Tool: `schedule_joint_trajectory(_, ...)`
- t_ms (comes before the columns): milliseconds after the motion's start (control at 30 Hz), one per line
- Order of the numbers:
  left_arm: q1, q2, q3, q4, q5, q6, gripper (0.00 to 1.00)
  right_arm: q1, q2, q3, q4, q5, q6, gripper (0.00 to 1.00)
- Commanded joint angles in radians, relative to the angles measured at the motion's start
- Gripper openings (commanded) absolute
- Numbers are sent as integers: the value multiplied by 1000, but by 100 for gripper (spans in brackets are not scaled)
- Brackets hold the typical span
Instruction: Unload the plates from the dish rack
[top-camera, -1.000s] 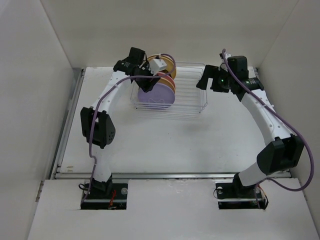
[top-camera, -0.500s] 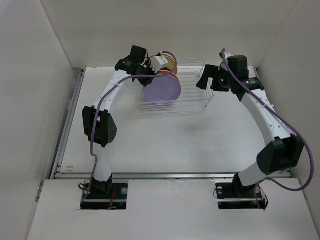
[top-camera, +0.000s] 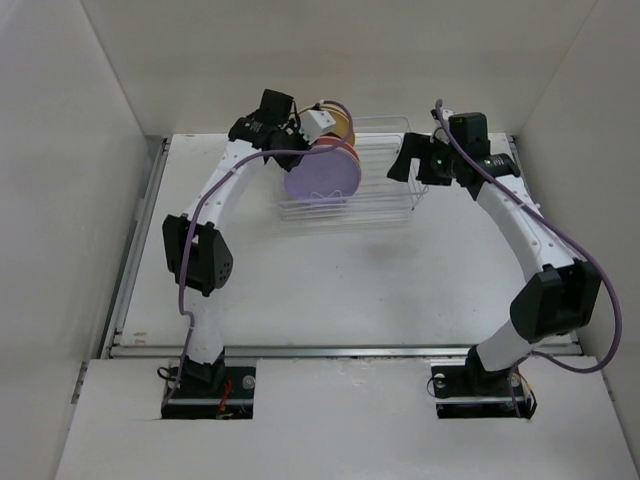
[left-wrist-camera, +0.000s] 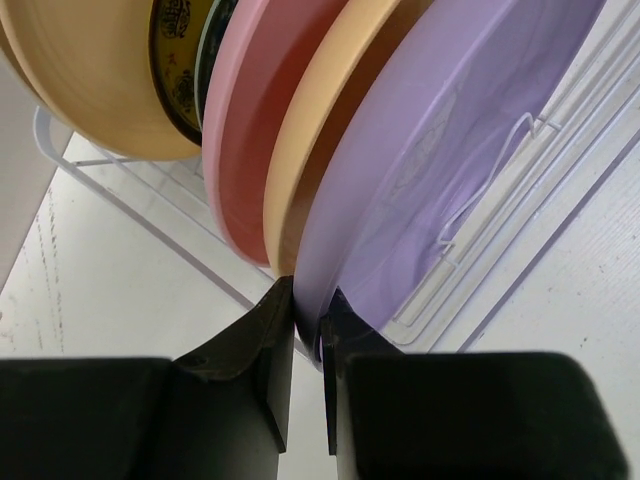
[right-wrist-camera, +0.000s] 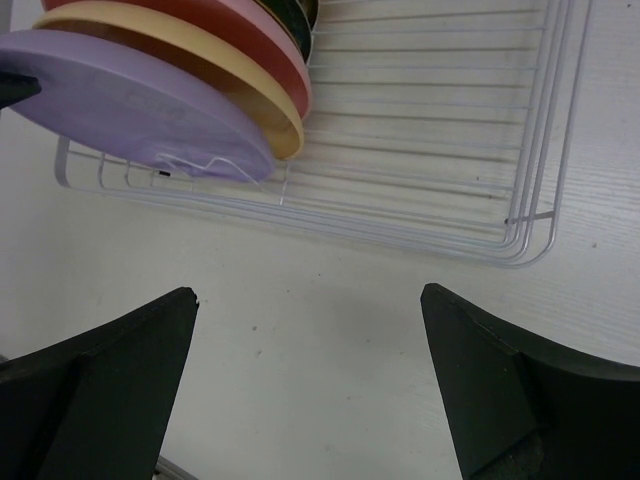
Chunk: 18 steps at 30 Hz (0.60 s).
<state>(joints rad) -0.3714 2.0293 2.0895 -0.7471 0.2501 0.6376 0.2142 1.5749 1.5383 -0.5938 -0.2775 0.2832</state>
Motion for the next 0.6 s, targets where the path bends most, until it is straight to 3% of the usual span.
schedule_joint_trajectory(0,15,-155,37,2,-3,-52,0,14,22,52,55,-40,-15,100)
schedule_joint_trajectory(200,15,-165,9,12,-23,-42,0,52,68,23,147,-100,-6,100)
schedule_joint_trajectory(367,15,-185,-3,46,-57,-42,0,105,116,68,130,-66,-18,100)
schedule_joint_trajectory(567,15,-240,-3,69,-127,-52,0,105,59,68,140,21,-18,100)
